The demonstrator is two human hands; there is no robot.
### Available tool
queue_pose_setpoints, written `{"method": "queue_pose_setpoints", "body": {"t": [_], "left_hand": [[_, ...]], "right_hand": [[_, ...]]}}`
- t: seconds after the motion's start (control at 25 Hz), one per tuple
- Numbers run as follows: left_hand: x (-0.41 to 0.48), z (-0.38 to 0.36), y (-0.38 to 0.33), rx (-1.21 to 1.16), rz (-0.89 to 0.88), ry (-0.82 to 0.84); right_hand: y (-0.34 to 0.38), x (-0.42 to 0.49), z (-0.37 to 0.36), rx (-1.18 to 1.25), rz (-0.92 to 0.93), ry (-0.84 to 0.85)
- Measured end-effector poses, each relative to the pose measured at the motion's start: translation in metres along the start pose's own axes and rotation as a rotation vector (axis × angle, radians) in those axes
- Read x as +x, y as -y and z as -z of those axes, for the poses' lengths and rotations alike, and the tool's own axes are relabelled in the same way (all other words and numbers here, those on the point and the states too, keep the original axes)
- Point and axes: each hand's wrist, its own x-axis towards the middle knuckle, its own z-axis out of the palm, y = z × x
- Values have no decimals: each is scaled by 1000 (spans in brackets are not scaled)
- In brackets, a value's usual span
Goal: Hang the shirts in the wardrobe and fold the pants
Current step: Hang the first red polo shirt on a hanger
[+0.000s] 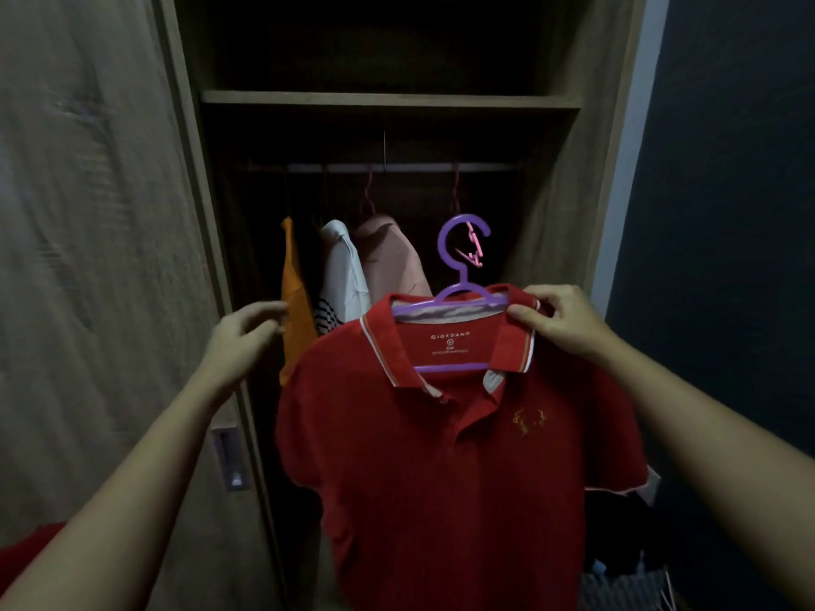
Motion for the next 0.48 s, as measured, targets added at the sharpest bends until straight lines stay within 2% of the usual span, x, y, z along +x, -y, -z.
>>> {"method": "queue_pose_setpoints", "body": {"t": [0.04,0.12,0.16,0.2,0.24,0.32,0.36,0.4,0.48], "left_hand": [[-1,-6,-22,-38,-64,155],[-10,-17,-57,120,-115,529],[-15,-24,-69,187,-127,635],[-19,-30,-73,178,-132,669],[-22,-36,-76,144,-149,632],[-26,-53,-80,91,-184,444],[-27,-64,-82,117,-191,351],[-29,-77,-86,175,-192,281],[-34,-106,-90,299,-160,230]], "right_hand": [[-2,3,-4,-15,2,22],[-2,6,-5,-39,-14,35],[1,6,-3,-50,-29,32],[3,7,-2,-73,-32,29],[7,8,-2,-123,-35,9],[15,11,-8,-274,-74,-103],[20,14,-14,-267,-133,-160],[29,16,-20,-199,-202,-169],[51,18,-36,81,-378,-14]]}}
